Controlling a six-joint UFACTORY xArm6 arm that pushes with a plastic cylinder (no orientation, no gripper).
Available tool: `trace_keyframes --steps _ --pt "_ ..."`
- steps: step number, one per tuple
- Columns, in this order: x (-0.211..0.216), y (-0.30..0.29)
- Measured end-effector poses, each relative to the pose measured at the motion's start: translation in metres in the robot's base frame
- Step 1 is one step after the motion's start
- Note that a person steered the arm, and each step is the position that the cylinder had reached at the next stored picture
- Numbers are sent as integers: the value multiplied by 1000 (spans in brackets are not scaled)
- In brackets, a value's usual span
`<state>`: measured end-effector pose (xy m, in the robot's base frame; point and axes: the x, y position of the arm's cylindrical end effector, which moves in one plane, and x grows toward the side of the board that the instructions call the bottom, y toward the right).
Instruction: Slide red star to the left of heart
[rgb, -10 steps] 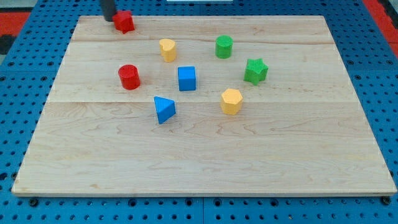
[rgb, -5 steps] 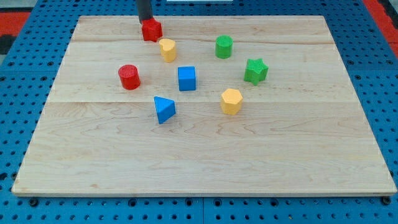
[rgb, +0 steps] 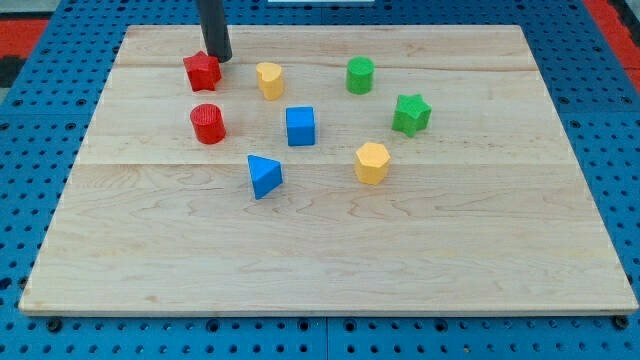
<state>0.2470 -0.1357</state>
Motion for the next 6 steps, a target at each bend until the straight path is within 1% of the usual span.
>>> trace_keyframes --steps 1,2,6 --pt "5 -52" --pt "32 -29" --pt "70 -25"
